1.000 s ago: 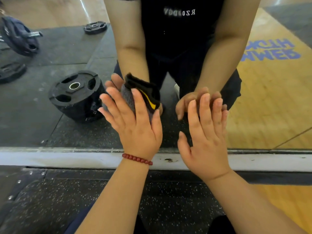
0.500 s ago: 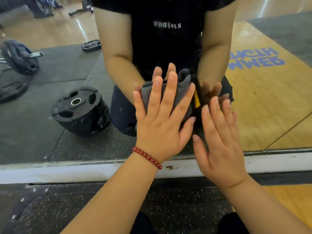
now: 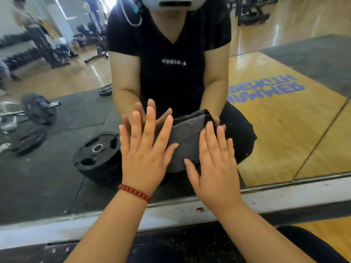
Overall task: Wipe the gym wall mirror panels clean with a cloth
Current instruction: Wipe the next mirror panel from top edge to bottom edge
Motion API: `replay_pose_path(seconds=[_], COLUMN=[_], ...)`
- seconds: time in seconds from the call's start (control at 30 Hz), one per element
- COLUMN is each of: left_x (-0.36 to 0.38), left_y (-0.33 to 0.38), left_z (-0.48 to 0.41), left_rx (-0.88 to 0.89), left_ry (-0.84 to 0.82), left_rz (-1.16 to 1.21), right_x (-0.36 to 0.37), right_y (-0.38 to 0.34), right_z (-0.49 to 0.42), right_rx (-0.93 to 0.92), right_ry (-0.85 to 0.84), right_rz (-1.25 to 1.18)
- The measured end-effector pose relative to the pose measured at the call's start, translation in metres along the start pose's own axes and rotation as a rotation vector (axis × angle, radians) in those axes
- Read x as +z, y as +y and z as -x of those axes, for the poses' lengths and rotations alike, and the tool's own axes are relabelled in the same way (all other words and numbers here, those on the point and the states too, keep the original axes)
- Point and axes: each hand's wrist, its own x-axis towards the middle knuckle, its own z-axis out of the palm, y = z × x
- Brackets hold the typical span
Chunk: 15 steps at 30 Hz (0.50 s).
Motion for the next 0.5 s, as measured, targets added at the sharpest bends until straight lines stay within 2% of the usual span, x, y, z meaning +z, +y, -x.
replay_pose_path(seconds=[0.17, 0.33, 0.5], left_x=[-0.02, -0.041, -0.039], left_y=[-0.024, -0.045, -0.028], left_z=[-0.022, -0.065, -0.091], left_rx=[0.101, 0.226, 0.365], left_ry=[0.02, 0.095, 0.108], left_rz=[-0.04, -0.095, -0.082], right_x=[0.001, -0.023, -0.044], right_y=[-0.037, -0.022, -0.019], right_z=[-0.046, -0.082, -0.109], right_rx=[0.125, 0.122, 0.139], right_ry=[0.142, 0.313, 0.361], right_rz=[-0.016, 0.092, -0.054])
